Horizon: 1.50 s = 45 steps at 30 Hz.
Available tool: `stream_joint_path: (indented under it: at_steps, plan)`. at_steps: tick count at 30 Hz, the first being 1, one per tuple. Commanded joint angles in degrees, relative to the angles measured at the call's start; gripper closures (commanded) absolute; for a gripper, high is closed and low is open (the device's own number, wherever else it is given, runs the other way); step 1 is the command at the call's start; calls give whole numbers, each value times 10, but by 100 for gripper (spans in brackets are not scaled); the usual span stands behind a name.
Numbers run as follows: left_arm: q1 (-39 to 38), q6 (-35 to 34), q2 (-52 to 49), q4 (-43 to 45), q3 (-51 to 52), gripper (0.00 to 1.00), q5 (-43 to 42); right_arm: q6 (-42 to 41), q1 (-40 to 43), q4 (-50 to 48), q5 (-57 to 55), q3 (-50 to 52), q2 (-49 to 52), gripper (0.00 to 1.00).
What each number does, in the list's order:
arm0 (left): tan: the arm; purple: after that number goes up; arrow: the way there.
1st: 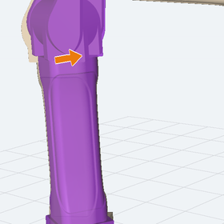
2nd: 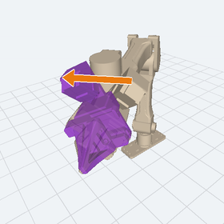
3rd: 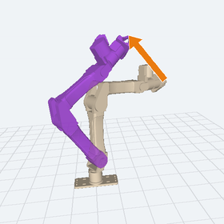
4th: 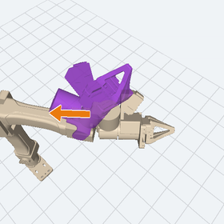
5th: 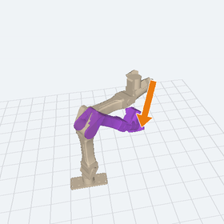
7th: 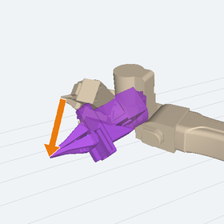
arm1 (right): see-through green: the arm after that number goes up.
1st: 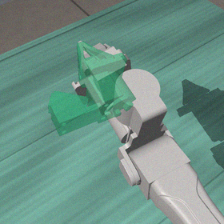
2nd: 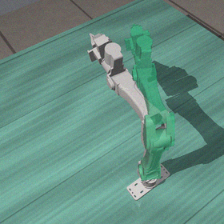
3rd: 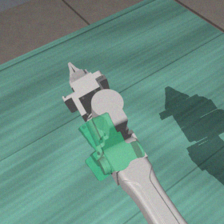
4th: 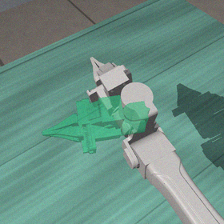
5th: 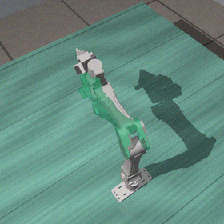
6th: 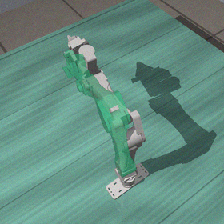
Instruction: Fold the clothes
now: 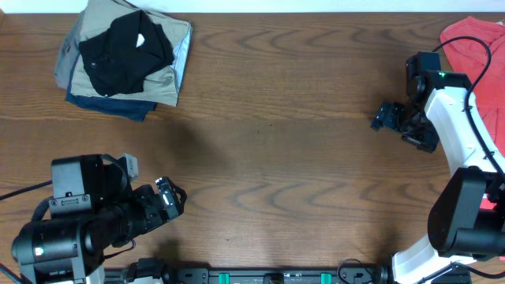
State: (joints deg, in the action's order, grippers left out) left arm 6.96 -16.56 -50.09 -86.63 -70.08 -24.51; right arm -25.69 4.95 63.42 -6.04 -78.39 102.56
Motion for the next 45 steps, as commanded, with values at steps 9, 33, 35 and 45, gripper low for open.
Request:
stream_joint_path:
  at_steps: [9,33,35,45]
  plan:
    - [-7,10,1,37,26,2,14,-6,2,0,-4,-7,-8,1]
    - [-66,38,409,761,612,2,32,-6,2,0,-4,-7,-8,1]
    - [-66,39,423,786,631,2,57,-6,2,0,-4,-7,-8,1]
    - [-65,38,470,826,693,2,196,-6,2,0,-4,-7,-8,1]
